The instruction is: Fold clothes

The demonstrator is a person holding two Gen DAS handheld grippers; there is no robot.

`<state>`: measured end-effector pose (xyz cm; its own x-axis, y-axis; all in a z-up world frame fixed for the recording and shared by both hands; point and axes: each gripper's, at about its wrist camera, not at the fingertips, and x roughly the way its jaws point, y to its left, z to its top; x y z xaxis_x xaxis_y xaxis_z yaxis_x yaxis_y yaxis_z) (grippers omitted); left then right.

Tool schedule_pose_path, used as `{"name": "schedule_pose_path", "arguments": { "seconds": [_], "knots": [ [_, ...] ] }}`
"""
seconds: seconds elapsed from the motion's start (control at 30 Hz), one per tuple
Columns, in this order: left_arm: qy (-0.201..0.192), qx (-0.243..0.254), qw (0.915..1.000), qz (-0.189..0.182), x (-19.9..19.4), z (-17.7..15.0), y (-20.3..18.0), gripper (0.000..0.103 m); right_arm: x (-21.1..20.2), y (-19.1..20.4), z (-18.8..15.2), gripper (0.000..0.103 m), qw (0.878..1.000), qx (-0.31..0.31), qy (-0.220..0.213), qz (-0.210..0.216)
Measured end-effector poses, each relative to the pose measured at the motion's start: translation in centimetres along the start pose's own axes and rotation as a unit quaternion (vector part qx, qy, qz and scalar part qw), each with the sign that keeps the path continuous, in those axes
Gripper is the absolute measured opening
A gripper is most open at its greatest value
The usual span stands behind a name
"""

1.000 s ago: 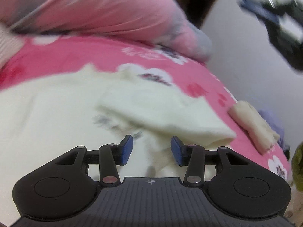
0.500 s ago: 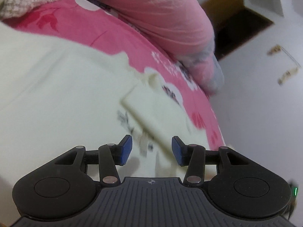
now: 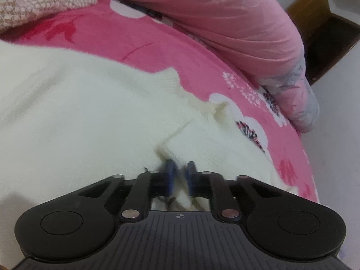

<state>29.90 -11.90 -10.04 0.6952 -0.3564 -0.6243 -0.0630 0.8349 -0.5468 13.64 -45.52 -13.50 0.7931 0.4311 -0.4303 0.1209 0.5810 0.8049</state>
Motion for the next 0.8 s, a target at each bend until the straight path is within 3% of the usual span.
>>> {"name": "schedule_pose_path", "arguments": {
  "seconds": [0.17,0.3,0.47,0.63,0.8],
  "knots": [
    [-0.067,0.027,0.9973,0.003,-3.3,-0.5,-0.8,0.002,0.0,-0.3,-0.1,0.019,1.0,-0.007,-0.007,0.008],
    [-0.135,0.041,0.99,-0.006,-8.0,-0.1,-0.7,0.002,0.0,-0.3,-0.2,0.019,1.0,-0.012,-0.008,0.009],
    [-0.19,0.058,0.9796,0.031,-11.2,-0.2,0.9,0.002,0.2,-0.2,-0.3,0.019,1.0,-0.025,-0.007,0.005],
    [-0.142,0.026,0.9867,0.075,-10.2,-0.5,4.9,0.002,0.3,-0.1,-0.3,0.019,0.999,-0.034,-0.007,0.002],
    [-0.072,0.036,0.9945,0.067,-10.4,-1.8,8.4,0.003,0.3,-0.2,-0.3,0.019,0.999,-0.034,-0.007,0.003]
  ]
}}
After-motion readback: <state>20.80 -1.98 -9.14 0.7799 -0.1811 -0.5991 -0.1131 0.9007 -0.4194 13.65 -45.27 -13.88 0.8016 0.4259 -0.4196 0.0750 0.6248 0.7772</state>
